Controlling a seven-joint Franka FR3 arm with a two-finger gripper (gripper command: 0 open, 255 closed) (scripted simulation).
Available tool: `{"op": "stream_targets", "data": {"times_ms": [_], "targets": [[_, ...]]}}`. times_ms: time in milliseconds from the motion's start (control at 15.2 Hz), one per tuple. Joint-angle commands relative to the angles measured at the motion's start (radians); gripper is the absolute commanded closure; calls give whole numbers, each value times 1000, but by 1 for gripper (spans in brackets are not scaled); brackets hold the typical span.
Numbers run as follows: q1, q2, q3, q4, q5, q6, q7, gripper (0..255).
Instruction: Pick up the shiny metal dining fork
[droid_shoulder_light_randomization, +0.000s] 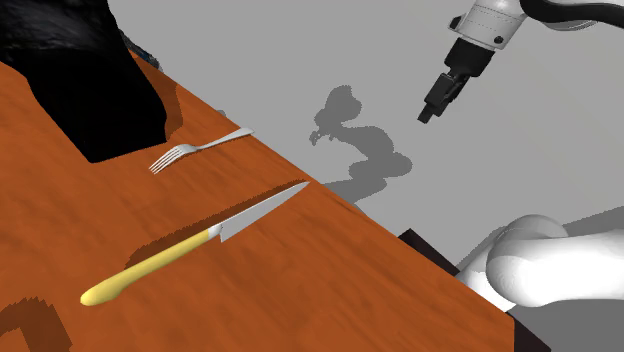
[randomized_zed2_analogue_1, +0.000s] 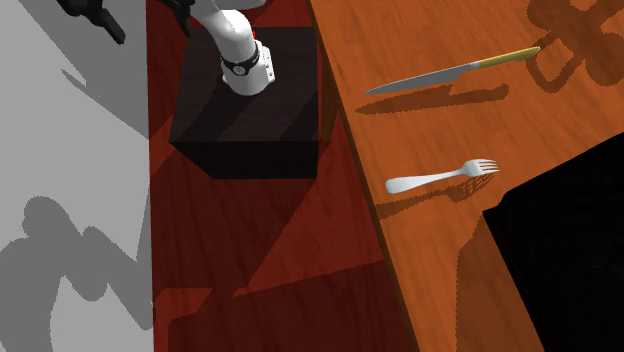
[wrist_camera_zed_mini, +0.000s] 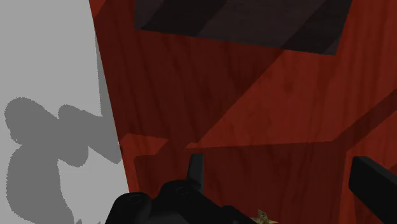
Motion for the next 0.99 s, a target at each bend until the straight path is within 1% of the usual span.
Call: {"op": "stream_targets", "data": {"times_ms": [0,264,462,660,924], "targets": [[0,0,0,0,0,0,0,0],[-19,-42,123,-32,71,0,221,0],[-34,-47,219,-33,126,5,389,0],[-55,-31,319,-14,178,14,556,0],[-96,23,454,41,234,33,780,0]]}}
